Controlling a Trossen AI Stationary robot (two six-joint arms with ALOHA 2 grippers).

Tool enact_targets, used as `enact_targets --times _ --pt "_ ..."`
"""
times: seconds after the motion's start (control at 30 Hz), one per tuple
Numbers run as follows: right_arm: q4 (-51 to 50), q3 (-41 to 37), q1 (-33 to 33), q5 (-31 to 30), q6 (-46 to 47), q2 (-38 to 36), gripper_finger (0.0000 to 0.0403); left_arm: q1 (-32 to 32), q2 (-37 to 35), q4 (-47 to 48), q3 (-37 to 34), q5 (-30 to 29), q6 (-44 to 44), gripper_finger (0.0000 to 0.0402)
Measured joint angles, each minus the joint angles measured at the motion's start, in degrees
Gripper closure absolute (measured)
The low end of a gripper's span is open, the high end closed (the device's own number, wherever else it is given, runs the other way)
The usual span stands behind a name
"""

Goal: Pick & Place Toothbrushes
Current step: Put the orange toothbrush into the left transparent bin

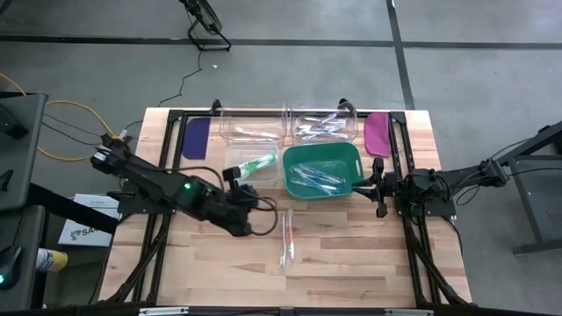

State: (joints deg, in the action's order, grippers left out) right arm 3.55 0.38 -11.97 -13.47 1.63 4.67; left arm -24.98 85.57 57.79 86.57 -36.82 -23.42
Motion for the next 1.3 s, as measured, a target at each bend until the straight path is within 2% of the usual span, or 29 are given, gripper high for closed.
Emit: enact_targets --times 0.1,0.17,0.27,0.43,0.6,0.73,1.03,1.3 --pt "0.07 -0.02 0.00 0.00 0.00 0.00 0.0350 1.11 3.45 -0.85 0.00 1.15 -7.73 0.0401" --pt "0.11 -0.02 0.00 0.00 0.00 0.00 0.0350 2.57 5.56 -1.58 0.00 4.55 -11.34 0.0400" --pt "0.11 -0.02 0.00 0.02 0.02 0.00 0.0350 4.46 9.05 -2.72 0.00 10.87 -11.73 0.0388" --pt "0.11 -0.07 0.00 0.03 0.02 0.00 0.0350 7.42 13.58 -6.77 0.00 17.84 -11.76 0.0322" --pt "0.11 -0.07 0.00 0.07 0.04 0.00 0.0350 10.14 17.22 -9.89 0.04 20.50 -12.08 0.0242" --pt "0.11 -0.07 0.00 0.09 0.04 0.00 0.0350 11.72 19.70 -12.19 0.00 23.09 -13.30 0.0205" --pt "0.11 -0.07 -0.01 0.13 0.07 0.00 0.0350 11.86 24.70 -14.52 0.05 27.74 -16.68 0.0192" --pt "0.11 -0.07 -0.02 0.15 0.07 0.02 0.0350 11.86 27.20 -16.61 -0.07 29.62 -30.75 0.0192"
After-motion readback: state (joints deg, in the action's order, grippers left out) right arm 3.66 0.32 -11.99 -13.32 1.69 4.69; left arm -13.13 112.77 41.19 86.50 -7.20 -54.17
